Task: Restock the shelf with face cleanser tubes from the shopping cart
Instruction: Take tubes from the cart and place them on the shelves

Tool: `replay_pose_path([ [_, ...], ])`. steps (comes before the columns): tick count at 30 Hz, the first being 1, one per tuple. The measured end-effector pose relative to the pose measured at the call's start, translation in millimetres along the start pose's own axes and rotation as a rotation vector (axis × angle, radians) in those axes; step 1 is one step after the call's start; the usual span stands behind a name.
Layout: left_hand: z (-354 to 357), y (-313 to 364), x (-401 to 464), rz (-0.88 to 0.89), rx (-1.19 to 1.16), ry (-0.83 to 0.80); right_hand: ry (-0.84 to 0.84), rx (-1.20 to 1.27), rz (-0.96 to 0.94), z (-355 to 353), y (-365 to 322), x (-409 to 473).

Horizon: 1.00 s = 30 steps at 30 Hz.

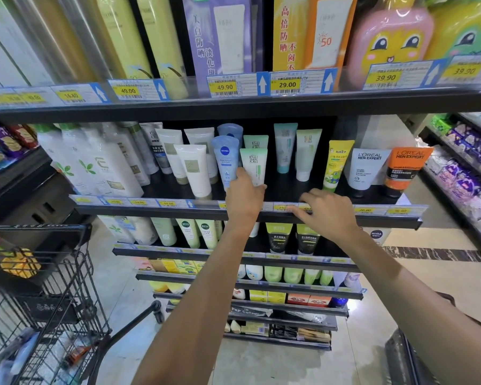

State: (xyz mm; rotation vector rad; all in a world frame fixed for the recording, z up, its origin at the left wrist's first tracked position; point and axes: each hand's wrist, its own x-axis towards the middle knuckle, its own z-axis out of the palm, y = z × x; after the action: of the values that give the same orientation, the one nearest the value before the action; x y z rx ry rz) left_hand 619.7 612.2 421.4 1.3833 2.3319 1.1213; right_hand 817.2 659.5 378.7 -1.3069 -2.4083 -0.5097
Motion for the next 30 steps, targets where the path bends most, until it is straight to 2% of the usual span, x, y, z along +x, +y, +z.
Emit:
replay_pose_path([
  [14, -3.3, -1.0, -4.0, 0.015, 0.028, -0.014, -0.008, 0.034, 0.012, -2.7, -1.5, -1.2],
  [30, -2.8, -4.1, -8.6, 0.008, 0.048, -0.067, -0.13, 0.073, 0.023, -7.3, -4.5, -0.5],
])
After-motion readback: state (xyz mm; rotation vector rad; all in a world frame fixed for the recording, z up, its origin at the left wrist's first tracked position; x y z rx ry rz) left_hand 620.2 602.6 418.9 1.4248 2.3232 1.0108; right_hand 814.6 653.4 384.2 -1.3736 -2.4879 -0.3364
